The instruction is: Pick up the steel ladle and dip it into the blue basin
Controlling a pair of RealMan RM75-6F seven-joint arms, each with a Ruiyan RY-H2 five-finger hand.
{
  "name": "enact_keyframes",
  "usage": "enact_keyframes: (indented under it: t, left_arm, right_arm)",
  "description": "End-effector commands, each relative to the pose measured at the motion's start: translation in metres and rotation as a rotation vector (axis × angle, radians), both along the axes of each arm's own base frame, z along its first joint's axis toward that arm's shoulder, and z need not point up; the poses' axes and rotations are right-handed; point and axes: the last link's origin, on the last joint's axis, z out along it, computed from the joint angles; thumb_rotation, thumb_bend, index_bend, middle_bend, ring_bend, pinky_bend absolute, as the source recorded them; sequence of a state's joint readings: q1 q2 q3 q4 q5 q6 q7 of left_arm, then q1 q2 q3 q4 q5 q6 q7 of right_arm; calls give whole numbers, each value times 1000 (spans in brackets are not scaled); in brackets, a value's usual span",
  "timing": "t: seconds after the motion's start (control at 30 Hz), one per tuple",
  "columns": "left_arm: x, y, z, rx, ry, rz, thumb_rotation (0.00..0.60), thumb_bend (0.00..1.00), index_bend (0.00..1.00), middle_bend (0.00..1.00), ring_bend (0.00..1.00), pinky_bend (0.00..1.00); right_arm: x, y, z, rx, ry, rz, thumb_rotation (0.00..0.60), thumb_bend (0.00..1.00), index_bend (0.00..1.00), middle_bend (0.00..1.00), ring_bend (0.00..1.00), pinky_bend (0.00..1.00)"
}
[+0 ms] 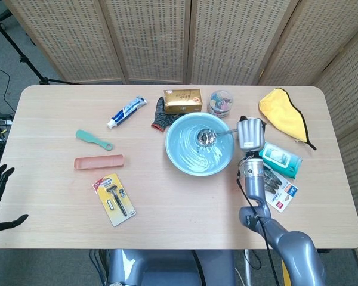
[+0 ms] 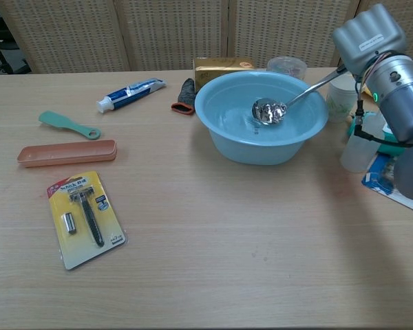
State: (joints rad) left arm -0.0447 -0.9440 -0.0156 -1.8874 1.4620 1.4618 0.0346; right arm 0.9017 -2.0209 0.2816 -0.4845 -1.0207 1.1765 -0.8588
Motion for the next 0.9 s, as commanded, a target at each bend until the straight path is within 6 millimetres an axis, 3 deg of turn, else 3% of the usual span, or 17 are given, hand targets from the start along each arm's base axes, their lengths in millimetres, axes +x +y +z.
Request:
enact_keyframes:
  t: [0.03,0.43,0.9]
  left_arm:
    - [1,-1,0,-1,1,-4,600,0,0,0,0,0]
    - [2,-1,-2,-1,9,-13,600,0,0,0,0,0]
    - [4,-2,-3,-1,9,-19,600,0,0,0,0,0]
  right_arm:
    - [-1,3,1,28,41,-24,600,1000,815,942,861,1000]
    - [7,22,12,129,-21,-141,600,1000,822,944,861,1000]
    - [34,34,35,216,-330,-254,600,1000,825,944,864,1000]
